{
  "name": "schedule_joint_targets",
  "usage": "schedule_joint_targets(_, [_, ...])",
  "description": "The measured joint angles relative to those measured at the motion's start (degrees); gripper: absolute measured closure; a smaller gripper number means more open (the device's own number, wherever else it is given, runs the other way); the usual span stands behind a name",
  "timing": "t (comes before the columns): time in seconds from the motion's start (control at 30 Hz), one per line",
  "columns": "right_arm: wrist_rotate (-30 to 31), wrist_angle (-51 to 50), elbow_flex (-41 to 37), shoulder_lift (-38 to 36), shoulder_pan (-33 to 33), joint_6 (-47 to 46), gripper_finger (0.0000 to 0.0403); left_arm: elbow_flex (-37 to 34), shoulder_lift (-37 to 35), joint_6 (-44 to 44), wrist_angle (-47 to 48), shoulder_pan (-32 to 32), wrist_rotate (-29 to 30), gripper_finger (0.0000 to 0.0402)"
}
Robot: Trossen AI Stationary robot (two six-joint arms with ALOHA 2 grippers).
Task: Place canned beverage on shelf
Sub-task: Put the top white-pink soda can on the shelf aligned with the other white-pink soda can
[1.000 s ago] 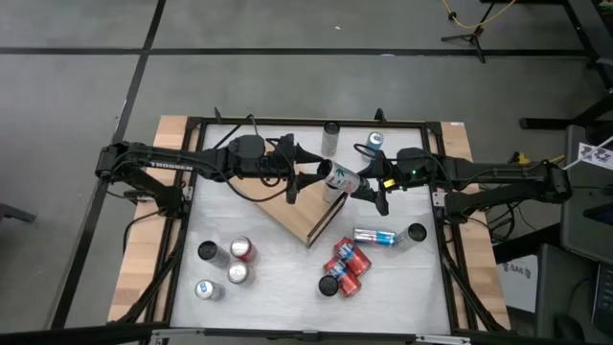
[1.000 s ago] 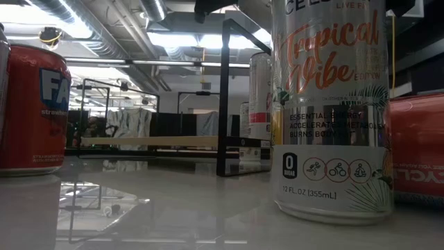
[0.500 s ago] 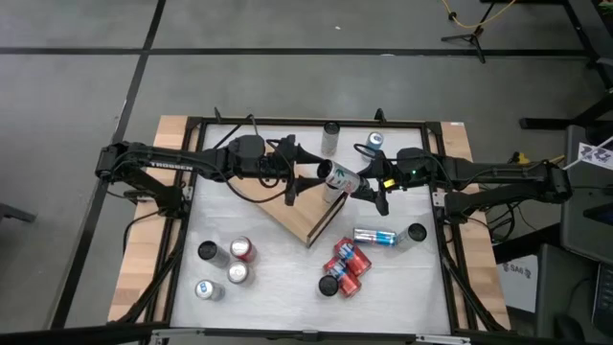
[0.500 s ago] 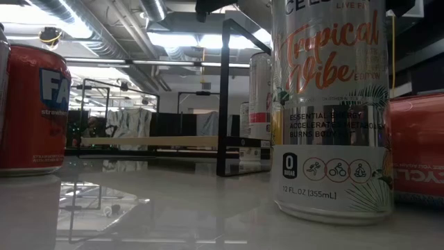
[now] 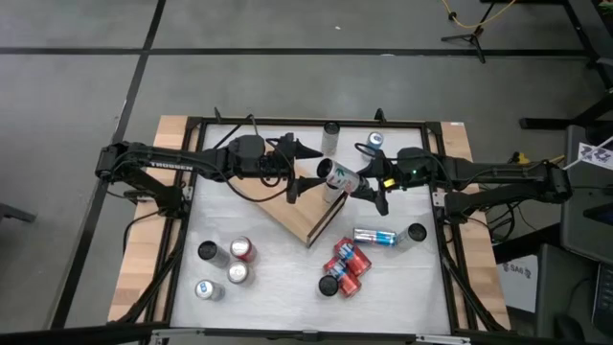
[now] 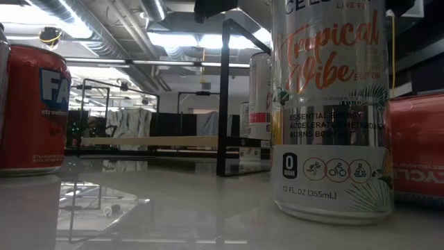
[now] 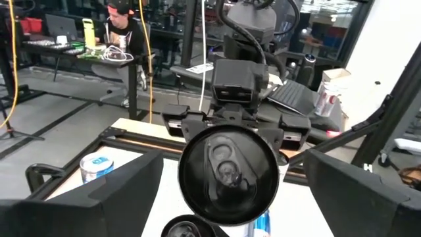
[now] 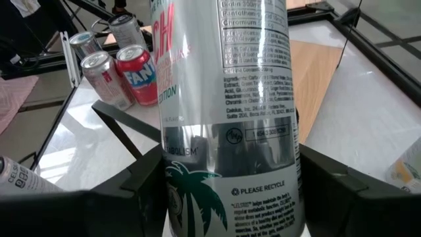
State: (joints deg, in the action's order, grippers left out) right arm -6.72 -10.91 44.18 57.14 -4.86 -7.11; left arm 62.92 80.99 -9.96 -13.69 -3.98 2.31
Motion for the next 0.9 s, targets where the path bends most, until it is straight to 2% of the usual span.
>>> schedule_joint_targets(0.57, [-0.6,5.0,0.0,0.0,0.0,0.1,0.015,0.0,0.0,-0.1,0.0,0.0,0.0,0.0038])
schedule_joint_targets(0.9, [-0.4,4.9,0.0,0.0,0.0,0.2,0.015,0.0,0.0,-0.6,-4.4,0.0,0.1,0.0038])
